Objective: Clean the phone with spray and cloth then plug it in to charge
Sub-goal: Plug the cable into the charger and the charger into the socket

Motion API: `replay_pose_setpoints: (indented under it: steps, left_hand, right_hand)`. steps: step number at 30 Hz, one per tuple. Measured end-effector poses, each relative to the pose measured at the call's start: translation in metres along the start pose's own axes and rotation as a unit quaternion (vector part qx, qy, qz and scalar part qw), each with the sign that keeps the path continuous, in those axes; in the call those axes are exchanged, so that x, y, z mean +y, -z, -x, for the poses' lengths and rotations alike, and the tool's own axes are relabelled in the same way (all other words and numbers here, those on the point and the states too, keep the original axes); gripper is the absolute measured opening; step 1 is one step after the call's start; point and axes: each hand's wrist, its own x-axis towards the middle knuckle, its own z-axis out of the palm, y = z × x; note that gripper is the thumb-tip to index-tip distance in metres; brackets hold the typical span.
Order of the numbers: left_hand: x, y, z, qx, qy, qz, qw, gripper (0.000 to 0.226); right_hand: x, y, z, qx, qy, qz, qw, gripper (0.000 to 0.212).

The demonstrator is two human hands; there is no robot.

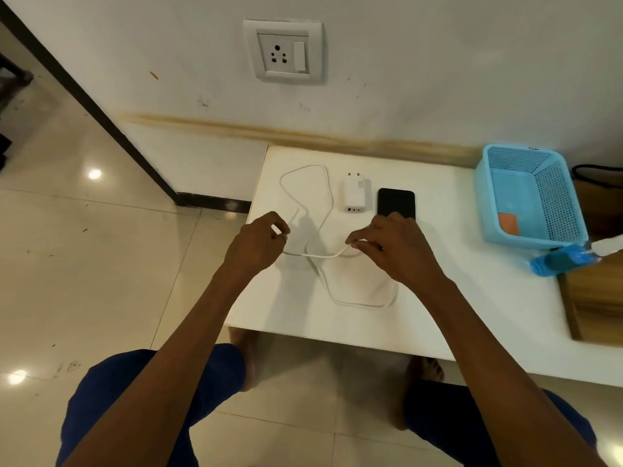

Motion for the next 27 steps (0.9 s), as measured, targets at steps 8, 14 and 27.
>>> replay_pose_setpoints:
  steps: [8,14,27]
  left_hand:
    - [0.026,-0.022,-0.001,0.057,-0.074,-0.121,0.988,0.016]
    - [0.061,-0.045,-0.008,0.083,-0.102,0.025,0.991,0.017]
    - [0.121,-0.099,-0.085,0.085,-0.042,-0.073,0.993,0.077]
  right_hand:
    - [0.003,-0.004,0.009,0.036,-0.183,-0.237,0.953,0.008]
    - [0.004,-0.008,0.006,0.047,-0.321,-0.464,0.824,0.031]
    - [0.039,0.01,0.018,-0.001,-0.382,-0.368,0.848,0.008]
